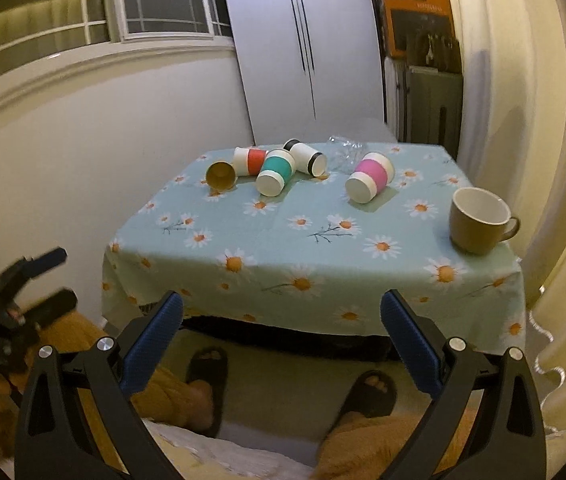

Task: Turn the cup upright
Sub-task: 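Reach the right gripper toward the teal-banded cup lying on its side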

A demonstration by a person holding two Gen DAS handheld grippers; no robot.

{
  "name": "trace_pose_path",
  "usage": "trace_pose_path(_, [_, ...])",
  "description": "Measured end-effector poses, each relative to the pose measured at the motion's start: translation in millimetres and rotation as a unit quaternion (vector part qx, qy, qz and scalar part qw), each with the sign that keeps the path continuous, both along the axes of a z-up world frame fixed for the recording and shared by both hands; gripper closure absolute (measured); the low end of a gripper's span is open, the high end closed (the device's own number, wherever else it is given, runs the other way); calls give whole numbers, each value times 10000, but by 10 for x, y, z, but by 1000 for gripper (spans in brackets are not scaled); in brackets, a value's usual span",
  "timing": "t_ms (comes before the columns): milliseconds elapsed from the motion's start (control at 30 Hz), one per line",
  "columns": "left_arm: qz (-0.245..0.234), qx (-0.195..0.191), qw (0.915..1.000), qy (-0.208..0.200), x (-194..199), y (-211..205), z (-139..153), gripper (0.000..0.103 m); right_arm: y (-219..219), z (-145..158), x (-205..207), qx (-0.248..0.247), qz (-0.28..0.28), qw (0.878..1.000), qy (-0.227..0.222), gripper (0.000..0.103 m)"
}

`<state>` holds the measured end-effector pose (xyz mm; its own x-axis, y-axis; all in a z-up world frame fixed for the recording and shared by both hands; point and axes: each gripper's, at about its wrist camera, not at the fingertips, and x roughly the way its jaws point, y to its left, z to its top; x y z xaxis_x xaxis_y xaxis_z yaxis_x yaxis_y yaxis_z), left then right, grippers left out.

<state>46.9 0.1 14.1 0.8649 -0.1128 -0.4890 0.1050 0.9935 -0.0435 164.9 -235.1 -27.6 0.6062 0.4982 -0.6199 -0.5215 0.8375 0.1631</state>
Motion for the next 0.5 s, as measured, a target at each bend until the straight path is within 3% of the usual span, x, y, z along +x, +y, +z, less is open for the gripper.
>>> trace_pose_path(267, [20, -112, 9992, 387, 824, 223, 159, 7, 332, 135, 757, 125, 197, 9978, 614, 5])
trace_pose_path(500, [94, -139, 9974, 705, 1577, 439, 78, 7, 645, 53, 1601, 143, 256, 9931, 1137, 5])
